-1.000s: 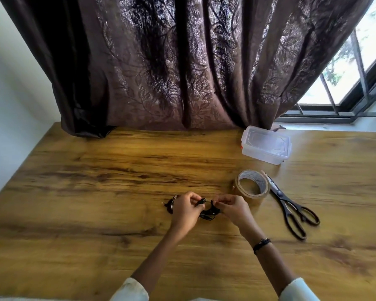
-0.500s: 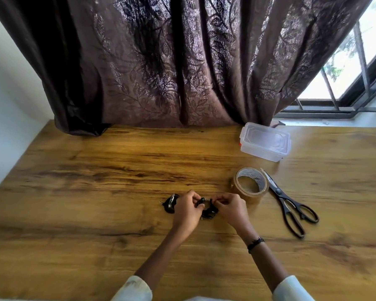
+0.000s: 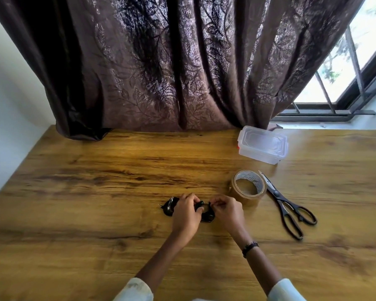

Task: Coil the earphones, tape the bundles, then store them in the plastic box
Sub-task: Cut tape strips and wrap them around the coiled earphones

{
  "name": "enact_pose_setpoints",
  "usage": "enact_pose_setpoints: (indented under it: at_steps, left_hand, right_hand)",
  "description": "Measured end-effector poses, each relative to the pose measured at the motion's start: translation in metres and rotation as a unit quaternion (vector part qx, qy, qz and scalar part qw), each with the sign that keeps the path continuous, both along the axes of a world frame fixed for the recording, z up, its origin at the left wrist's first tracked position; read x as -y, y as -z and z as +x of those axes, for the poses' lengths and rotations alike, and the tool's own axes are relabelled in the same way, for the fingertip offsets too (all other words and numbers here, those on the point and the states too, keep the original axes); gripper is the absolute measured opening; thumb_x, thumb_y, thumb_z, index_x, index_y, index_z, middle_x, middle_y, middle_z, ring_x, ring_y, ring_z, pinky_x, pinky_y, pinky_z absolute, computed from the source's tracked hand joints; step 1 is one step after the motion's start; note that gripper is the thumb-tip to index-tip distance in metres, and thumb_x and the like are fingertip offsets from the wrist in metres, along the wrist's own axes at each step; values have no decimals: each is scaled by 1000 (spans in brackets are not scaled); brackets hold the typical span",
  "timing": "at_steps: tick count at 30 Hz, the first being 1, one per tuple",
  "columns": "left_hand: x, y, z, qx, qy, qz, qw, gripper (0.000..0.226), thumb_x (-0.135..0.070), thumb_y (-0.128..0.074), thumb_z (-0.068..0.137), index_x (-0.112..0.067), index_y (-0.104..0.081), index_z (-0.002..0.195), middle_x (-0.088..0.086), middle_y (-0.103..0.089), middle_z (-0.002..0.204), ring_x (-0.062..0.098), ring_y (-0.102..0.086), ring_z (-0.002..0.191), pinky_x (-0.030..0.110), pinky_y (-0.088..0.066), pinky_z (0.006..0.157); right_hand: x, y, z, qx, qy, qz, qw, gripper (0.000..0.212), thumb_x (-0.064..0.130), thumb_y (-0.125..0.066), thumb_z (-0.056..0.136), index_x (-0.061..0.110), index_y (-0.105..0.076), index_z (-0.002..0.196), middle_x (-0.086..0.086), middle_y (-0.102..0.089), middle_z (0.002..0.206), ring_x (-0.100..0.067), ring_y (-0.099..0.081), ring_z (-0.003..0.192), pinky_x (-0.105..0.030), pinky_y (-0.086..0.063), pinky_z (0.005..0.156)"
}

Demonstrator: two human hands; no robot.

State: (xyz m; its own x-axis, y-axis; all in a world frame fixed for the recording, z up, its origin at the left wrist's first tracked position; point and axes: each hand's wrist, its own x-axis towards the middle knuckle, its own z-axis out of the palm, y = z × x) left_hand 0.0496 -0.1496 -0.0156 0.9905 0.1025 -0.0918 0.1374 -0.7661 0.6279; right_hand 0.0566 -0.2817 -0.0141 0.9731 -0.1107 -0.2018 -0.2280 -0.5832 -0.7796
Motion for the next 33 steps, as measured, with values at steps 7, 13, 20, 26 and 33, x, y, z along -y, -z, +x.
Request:
enact_pose_setpoints:
  at_steps: [7, 13, 20, 26, 33]
  left_hand:
    - [2, -10, -5, 59, 2, 28, 998, 26, -34, -60, 91, -22, -57, 114, -10, -55, 115, 10, -55, 100, 20, -46, 79]
    - [15, -32, -5, 123, 20, -21, 992, 18, -31, -61, 91, -26, -59, 107, -16, -57, 105, 3, -54, 90, 15, -46, 72]
    - [36, -50, -4, 144, 45, -136, 979, 8, -24, -62, 91, -24, -63, 99, -15, -62, 99, -2, -57, 86, 11, -47, 70]
    - [49, -51, 6, 131, 59, -163, 976, 7, -20, -62, 90, -24, -62, 97, -13, -62, 95, -2, -57, 85, 4, -42, 68]
    - [62, -48, 18, 119, 64, -194, 972, 8, -15, -61, 90, -21, -64, 95, -13, -64, 91, -6, -57, 83, 9, -46, 71]
  right_hand:
    - [8, -3, -9, 105, -30, -43, 993, 13, 6, -65, 85, 18, -71, 88, 6, -68, 87, -9, -66, 78, -19, -55, 67]
    - [27, -25, -15, 219, -68, -65, 971, 16, 7, -68, 84, 18, -72, 95, 8, -70, 90, -9, -66, 78, -29, -58, 67]
    - [67, -46, -5, 262, -44, -92, 960, 17, 5, -68, 85, 17, -72, 97, 3, -73, 95, -10, -67, 80, -29, -58, 70]
    - [87, -43, -1, 256, -78, -120, 956, 20, 7, -66, 87, 17, -72, 104, 3, -71, 104, -11, -65, 85, -19, -51, 70]
    - [93, -29, -2, 251, -133, -168, 944, 23, 14, -68, 87, 17, -69, 110, 4, -71, 107, -17, -66, 94, -33, -55, 80]
